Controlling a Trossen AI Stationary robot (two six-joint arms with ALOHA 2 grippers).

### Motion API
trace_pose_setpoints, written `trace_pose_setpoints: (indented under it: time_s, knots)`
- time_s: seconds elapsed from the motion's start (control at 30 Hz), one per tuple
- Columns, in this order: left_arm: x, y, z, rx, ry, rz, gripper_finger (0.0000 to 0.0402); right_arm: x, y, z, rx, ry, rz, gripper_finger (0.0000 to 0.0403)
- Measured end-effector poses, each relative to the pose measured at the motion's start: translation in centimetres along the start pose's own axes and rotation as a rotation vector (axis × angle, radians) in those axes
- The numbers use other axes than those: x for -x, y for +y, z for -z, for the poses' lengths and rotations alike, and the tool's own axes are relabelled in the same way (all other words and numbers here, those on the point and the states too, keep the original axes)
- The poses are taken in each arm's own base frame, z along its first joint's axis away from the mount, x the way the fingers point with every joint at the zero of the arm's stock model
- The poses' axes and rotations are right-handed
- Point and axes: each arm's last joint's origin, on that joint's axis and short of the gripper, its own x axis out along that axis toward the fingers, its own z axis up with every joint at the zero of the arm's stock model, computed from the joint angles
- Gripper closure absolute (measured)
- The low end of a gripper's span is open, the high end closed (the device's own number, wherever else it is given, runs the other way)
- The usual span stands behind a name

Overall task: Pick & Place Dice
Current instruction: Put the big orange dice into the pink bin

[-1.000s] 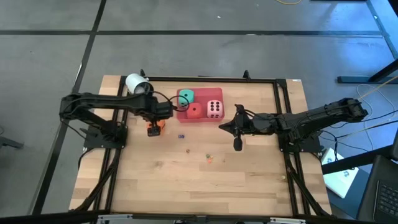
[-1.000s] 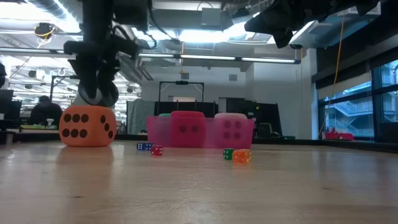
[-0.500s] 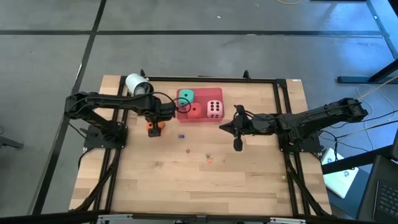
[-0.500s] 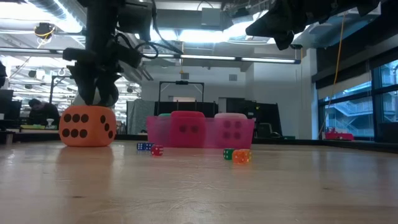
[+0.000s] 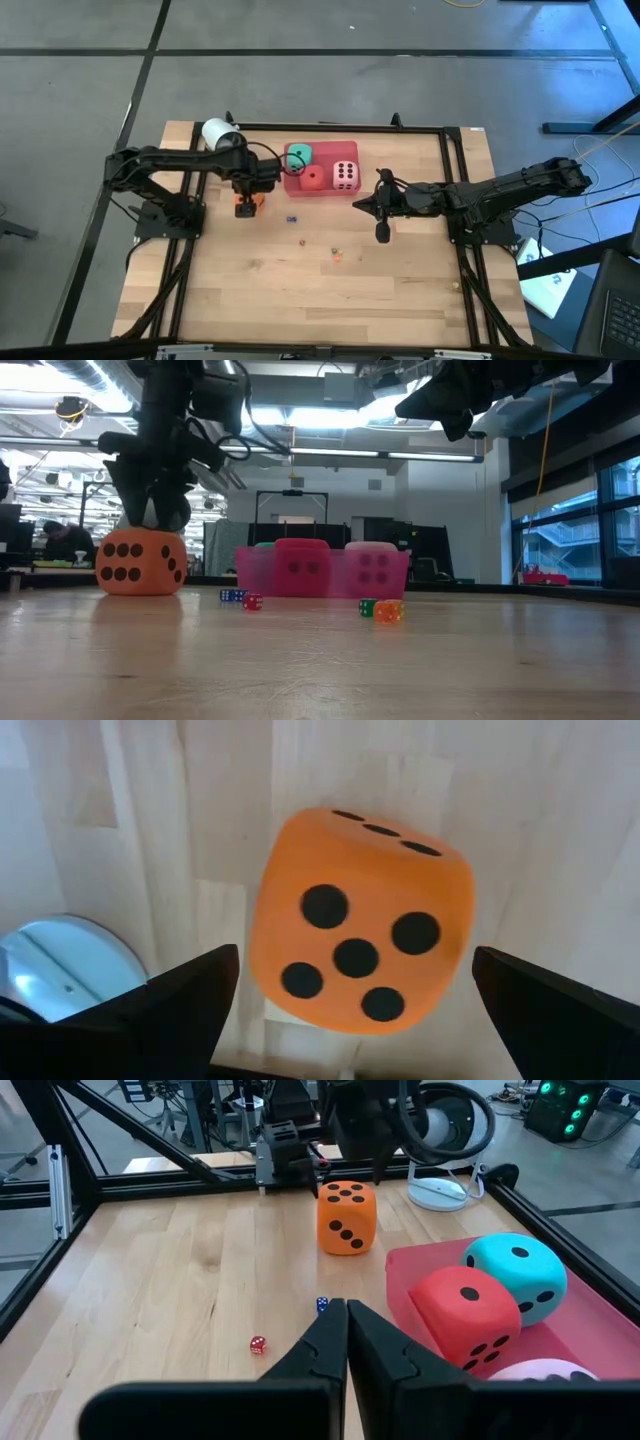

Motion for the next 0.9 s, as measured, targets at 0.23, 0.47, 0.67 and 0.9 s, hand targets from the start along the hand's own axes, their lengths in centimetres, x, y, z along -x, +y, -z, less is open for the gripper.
trace_pose_setpoints:
  time_s: [0.23,0.47,0.67,0.9]
  knots:
    - [-0.5,0.5,-0.1,0.021,-0.031,0.023,0.0002,0.0,0.0,0.0,-0.001,0.0,0.0,0.0392]
    - [-2.5,0.1,0.9,0.03,0.031,0.034,0.0002,0.0,0.0,0.0,0.0,0.0,0.0,0.0392]
    - [-2.6,0.1,1.0,0.033,0.032,0.035,0.0002,0.0,0.0,0.0,0.005,0.0,0.0,0.0392]
    - [-2.6,0.3,0.8,0.06,0.013,0.011,0.0002,0.0,0.0,0.0,0.006,0.0,0.0,0.0392]
